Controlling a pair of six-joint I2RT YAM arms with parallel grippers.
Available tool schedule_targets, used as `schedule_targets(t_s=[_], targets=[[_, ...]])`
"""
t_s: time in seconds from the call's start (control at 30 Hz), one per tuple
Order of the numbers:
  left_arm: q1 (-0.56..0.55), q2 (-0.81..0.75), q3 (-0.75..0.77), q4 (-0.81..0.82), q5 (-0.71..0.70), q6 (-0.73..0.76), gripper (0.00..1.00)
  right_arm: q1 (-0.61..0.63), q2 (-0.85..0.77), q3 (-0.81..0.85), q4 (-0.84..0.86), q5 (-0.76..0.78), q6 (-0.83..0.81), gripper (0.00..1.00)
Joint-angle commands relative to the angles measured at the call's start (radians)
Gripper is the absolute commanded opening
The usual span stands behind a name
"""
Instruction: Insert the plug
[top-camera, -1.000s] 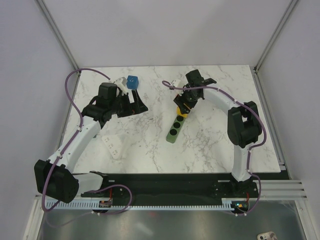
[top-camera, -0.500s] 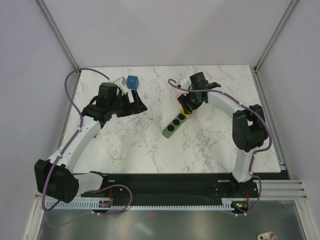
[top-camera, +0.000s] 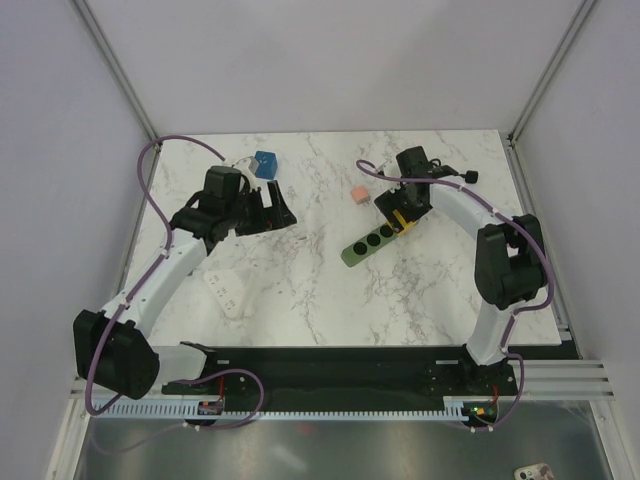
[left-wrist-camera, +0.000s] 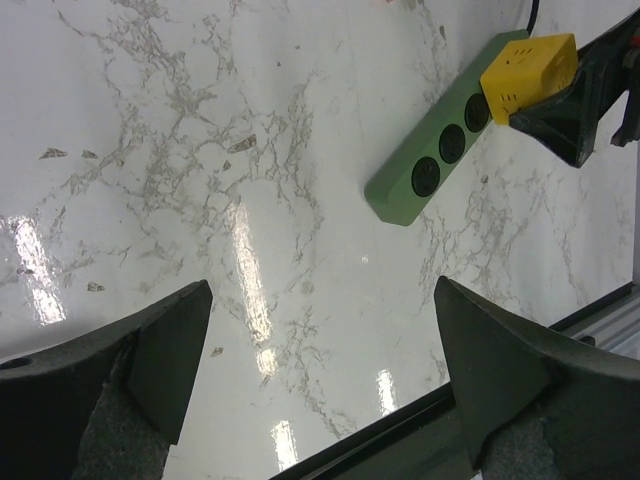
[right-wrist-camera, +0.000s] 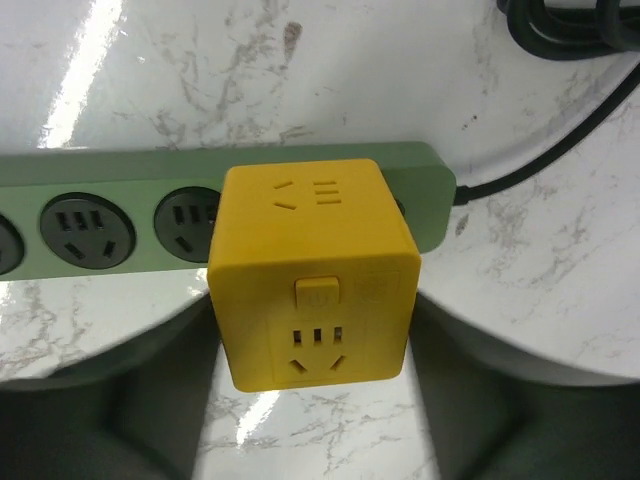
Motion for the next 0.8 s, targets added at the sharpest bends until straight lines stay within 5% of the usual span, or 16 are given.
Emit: schedule_targets(t_s=[0.0, 0.4, 0.6, 0.77], targets=[[-0.008, 0.008, 0.001, 0.025, -0.035, 0.051, 1.00, 0.004, -0.006, 0.017, -0.050, 0.146, -0.034, 0.98], [-0.028, 0.092, 0.076, -0.018, -0.192, 0.071, 1.00, 0.105, -0.246, -0.017, 0.048, 0.237, 0.234, 0.98], [-0.025, 0.241, 0.247, -0.058, -0.316, 0.111, 0.96, 0.131, -0.441, -0.188, 0.180, 0.318, 0.575, 0.98], [-0.002, 0.471, 0.454, -0.072, -0.446, 0.175, 0.96, 0.133, -0.635, -0.380, 0.338, 0.111, 0.652, 0.98]])
